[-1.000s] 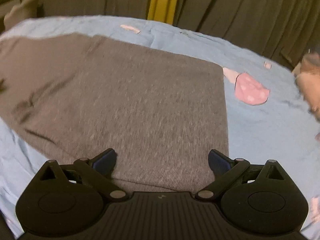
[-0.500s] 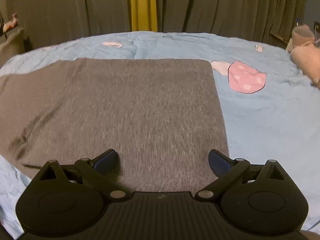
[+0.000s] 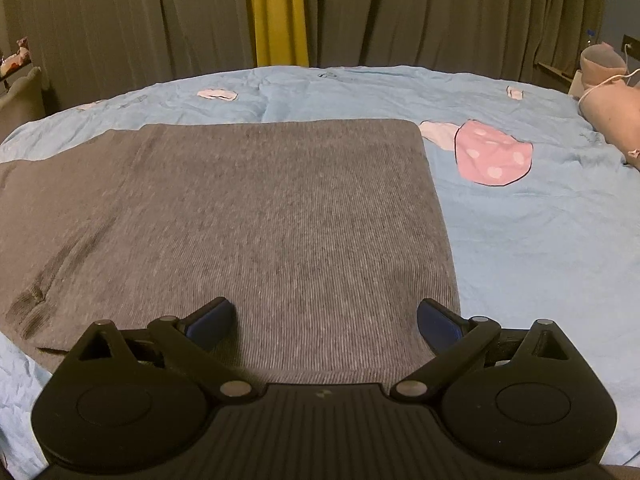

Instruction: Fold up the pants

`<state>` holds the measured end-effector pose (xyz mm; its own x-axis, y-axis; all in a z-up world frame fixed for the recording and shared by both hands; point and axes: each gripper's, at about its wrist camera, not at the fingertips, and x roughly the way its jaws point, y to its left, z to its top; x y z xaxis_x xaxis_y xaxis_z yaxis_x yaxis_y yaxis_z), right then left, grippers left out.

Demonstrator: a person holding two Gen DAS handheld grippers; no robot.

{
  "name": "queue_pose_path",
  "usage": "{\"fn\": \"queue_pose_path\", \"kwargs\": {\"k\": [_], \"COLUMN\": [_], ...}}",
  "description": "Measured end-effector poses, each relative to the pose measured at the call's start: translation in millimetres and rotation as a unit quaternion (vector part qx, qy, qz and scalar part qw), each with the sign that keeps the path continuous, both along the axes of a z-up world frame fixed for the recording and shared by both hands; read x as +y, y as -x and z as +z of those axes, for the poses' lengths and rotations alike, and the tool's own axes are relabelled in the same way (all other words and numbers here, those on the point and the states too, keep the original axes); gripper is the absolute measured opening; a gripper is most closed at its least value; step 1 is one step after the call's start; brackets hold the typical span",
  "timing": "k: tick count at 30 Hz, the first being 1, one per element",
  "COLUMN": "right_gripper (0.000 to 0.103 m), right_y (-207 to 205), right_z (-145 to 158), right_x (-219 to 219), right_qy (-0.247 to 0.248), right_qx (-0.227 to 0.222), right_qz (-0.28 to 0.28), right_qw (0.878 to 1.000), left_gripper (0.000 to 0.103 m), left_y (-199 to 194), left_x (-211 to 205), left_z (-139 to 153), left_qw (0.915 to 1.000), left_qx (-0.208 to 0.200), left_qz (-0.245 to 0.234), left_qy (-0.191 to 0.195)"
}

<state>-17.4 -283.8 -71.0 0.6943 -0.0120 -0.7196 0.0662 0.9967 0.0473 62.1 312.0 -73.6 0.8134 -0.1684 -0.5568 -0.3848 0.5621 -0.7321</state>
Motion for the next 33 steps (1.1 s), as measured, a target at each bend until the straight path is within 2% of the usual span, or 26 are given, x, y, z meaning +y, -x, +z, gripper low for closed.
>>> {"fn": "queue_pose_path", "kwargs": {"k": [3,5,7,8,9,11,13,15,17,19,21,23,25,27,28,30,31,32,33], "right_gripper": [0.099,0.099,0.099,0.099,0.099,0.099,0.099,0.099,0.099,0.099,0.099,0.099,0.099,0.099,0.099,0.099,0.099,0.099,0.099], "right_y": [-1,-1,-1,-1,-1,-2,-2,-2,0,1,2,4,7,13,15,21,23,24,25], "right_z": [-1,-1,-1,-1,-1,-1,1,5,7,9,11,14,17,21,23,25,25,25,25], "right_x": [1,1,1,2,2,1,0,-6,-14,-22,-30,-37,-46,-58,-64,-76,-81,-86,-90], "right_qy": [0.002,0.002,0.002,0.003,0.003,0.001,-0.006,-0.026,-0.056,-0.079,-0.096,-0.108,-0.124,-0.146,-0.157,-0.172,-0.18,-0.186,-0.192], "right_qx": [-0.001,-0.001,-0.001,-0.001,-0.001,0.0,0.001,-0.002,-0.012,-0.018,-0.024,-0.034,-0.049,-0.068,-0.074,-0.084,-0.087,-0.086,-0.086], "right_qz": [0.0,0.0,0.0,0.0,-0.001,-0.001,-0.001,-0.003,-0.013,-0.026,-0.037,-0.052,-0.07,-0.091,-0.1,-0.123,-0.132,-0.137,-0.141], "right_qw": [1.0,1.0,1.0,1.0,1.0,1.0,1.0,1.0,0.998,0.996,0.994,0.992,0.989,0.983,0.98,0.974,0.971,0.969,0.967], "left_gripper": [0.039,0.055,0.065,0.067,0.065,0.033,0.026,0.024,0.023,0.023,0.023,0.024,0.025,0.025,0.029,0.054,0.088,0.098,0.096], "left_y": [2,-4,-13,-19,-22,-28,-27,-24,-22,-20,-16,-8,2,11,15,20,22,23,25], "left_x": [4,2,-3,-5,-7,-11,-14,-24,-39,-62,-93,-136,-187,-234,-261,-318,-342,-362,-379], "left_z": [-10,-12,-9,-6,-5,-1,9,28,50,82,116,151,178,191,192,182,172,161,149], "left_qw": [0.9999,0.9999,1.0,0.9999,0.9998,0.999,0.9991,0.9974,0.9928,0.9845,0.9727,0.9526,0.9303,0.9096,0.8977,0.8726,0.862,0.8559,0.848], "left_qx": [-0.006,-0.001,0.003,0.01,0.018,0.036,0.022,0.005,-0.012,-0.039,-0.081,-0.134,-0.178,-0.206,-0.216,-0.215,-0.203,-0.181,-0.159], "left_qz": [0.002,0.003,0.002,0.005,0.01,0.021,0.014,0.002,-0.016,-0.041,-0.069,-0.111,-0.166,-0.226,-0.259,-0.337,-0.372,-0.396,-0.418], "left_qy": [0.01,0.012,0.005,0.001,-0.002,-0.017,-0.032,-0.071,-0.118,-0.166,-0.206,-0.25,-0.274,-0.281,-0.284,-0.281,-0.278,-0.279,-0.284]}}
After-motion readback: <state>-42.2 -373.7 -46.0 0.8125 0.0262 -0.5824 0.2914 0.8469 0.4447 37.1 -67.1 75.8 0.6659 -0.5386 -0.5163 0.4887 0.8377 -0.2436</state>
